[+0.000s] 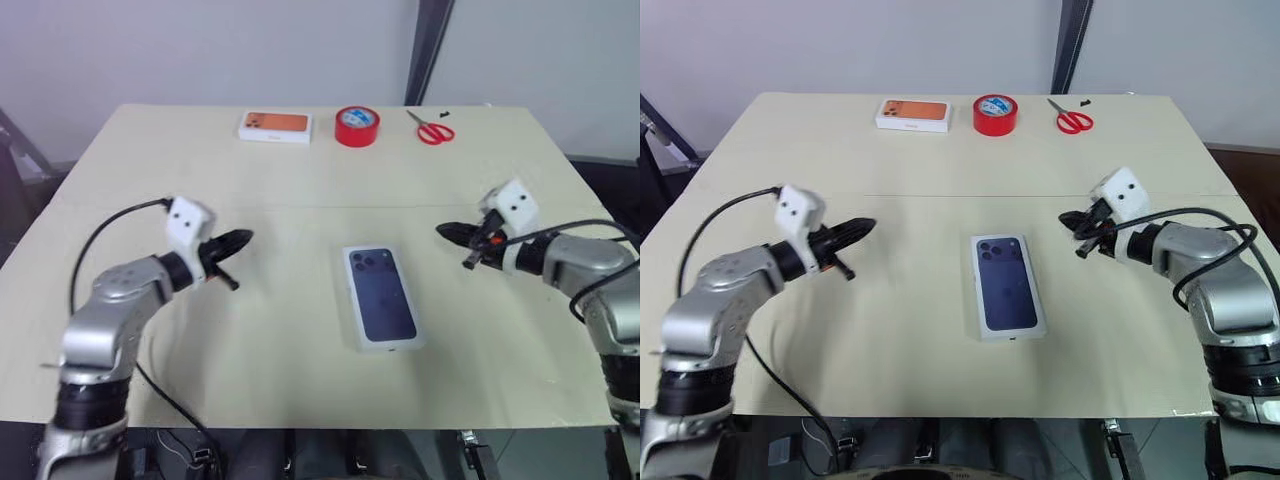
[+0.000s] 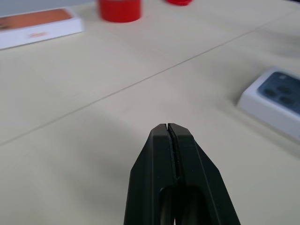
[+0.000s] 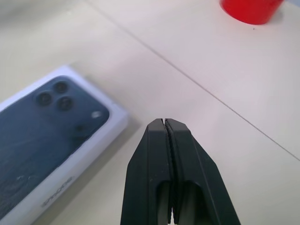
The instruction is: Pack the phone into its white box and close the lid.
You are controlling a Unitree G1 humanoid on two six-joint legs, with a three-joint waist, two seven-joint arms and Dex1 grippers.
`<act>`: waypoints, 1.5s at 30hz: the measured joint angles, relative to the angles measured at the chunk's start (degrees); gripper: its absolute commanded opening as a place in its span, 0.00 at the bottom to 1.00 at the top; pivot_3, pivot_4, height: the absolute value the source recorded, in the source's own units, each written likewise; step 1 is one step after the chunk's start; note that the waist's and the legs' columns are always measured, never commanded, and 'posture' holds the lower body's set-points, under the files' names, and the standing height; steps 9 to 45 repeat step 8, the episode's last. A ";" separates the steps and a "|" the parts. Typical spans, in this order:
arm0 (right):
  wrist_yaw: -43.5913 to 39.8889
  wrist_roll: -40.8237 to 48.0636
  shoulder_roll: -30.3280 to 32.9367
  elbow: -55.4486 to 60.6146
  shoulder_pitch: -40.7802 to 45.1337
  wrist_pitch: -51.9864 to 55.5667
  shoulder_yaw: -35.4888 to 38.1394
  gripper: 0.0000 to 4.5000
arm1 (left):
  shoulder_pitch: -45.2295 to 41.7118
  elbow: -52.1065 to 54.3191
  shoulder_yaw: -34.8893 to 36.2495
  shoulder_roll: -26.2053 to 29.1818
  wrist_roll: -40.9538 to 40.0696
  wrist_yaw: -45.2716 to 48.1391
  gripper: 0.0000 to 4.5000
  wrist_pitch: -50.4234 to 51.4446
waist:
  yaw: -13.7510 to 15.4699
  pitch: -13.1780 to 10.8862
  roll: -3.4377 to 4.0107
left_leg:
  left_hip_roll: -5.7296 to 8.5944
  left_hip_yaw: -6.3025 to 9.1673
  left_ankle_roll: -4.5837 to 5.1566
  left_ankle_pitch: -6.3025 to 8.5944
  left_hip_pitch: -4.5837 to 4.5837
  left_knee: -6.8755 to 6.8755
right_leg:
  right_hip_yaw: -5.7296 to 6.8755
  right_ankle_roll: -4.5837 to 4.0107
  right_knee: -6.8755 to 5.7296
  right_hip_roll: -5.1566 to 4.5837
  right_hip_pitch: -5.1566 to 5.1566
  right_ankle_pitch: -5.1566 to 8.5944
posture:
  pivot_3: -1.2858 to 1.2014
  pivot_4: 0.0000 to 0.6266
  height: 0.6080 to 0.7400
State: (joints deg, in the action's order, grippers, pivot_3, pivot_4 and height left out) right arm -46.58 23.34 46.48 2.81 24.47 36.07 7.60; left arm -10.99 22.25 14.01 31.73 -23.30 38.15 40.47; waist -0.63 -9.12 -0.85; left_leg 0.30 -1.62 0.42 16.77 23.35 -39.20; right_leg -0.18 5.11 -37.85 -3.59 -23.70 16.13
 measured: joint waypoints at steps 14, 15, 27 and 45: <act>-9.74 0.55 0.00 -6.49 1.12 -2.98 -1.01 0.01 | 9.34 3.91 6.29 0.36 -2.75 -3.14 0.01 0.23 | 0.03 0.00 0.01 | -0.01 0.02 -0.01 0.01 -0.01 0.04 | 0.00 -0.01 0.05 -0.05 0.01 0.00 | 0.52 0.24 0.88; -9.74 0.55 0.00 -6.49 1.12 -2.98 -1.01 0.01 | 9.34 3.91 6.29 0.36 -2.75 -3.14 0.01 0.23 | 0.03 0.00 0.01 | -0.01 0.02 -0.01 0.01 -0.01 0.04 | 0.00 -0.01 0.05 -0.05 0.01 0.00 | 0.52 0.24 0.88; -9.74 0.55 0.00 -6.49 1.12 -2.98 -1.01 0.01 | 9.34 3.91 6.29 0.36 -2.75 -3.14 0.01 0.23 | 0.03 0.00 0.01 | -0.01 0.02 -0.01 0.01 -0.01 0.04 | 0.00 -0.01 0.05 -0.05 0.01 0.00 | 0.52 0.24 0.88; -9.74 0.55 0.00 -6.49 1.12 -2.98 -1.01 0.01 | 9.34 3.91 6.29 0.36 -2.75 -3.14 0.01 0.23 | 0.03 0.00 0.01 | -0.01 0.02 -0.01 0.01 -0.01 0.04 | 0.00 -0.01 0.05 -0.05 0.01 0.00 | 0.52 0.24 0.88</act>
